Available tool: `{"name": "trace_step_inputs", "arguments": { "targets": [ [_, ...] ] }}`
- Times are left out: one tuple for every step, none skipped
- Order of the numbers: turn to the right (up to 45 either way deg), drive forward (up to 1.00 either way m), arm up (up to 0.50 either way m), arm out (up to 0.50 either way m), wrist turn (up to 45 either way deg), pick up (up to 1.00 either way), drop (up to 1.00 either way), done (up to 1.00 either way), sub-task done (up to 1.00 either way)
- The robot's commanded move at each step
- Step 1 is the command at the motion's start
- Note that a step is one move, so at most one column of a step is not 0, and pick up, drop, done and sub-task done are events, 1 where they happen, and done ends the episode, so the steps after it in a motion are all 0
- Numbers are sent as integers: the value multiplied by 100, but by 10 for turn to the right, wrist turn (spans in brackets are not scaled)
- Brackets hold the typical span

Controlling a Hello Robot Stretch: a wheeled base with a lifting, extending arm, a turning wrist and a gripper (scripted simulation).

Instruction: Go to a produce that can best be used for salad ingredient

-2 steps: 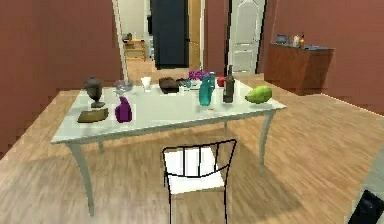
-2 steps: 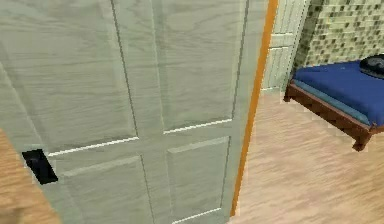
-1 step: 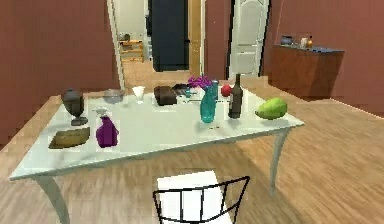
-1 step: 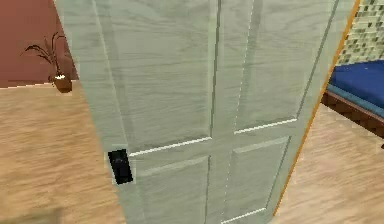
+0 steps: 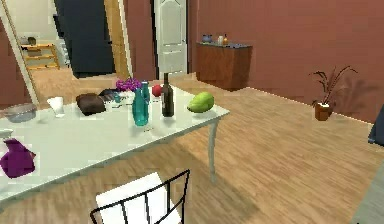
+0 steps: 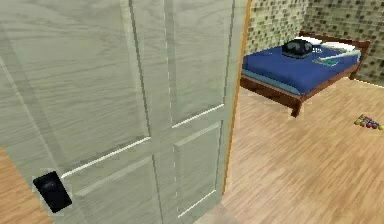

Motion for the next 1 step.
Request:
{"name": "trace_step_inputs", "arguments": {
  "targets": [
    [0,0,0,0,0,0,0,100,0]
  ]
}}
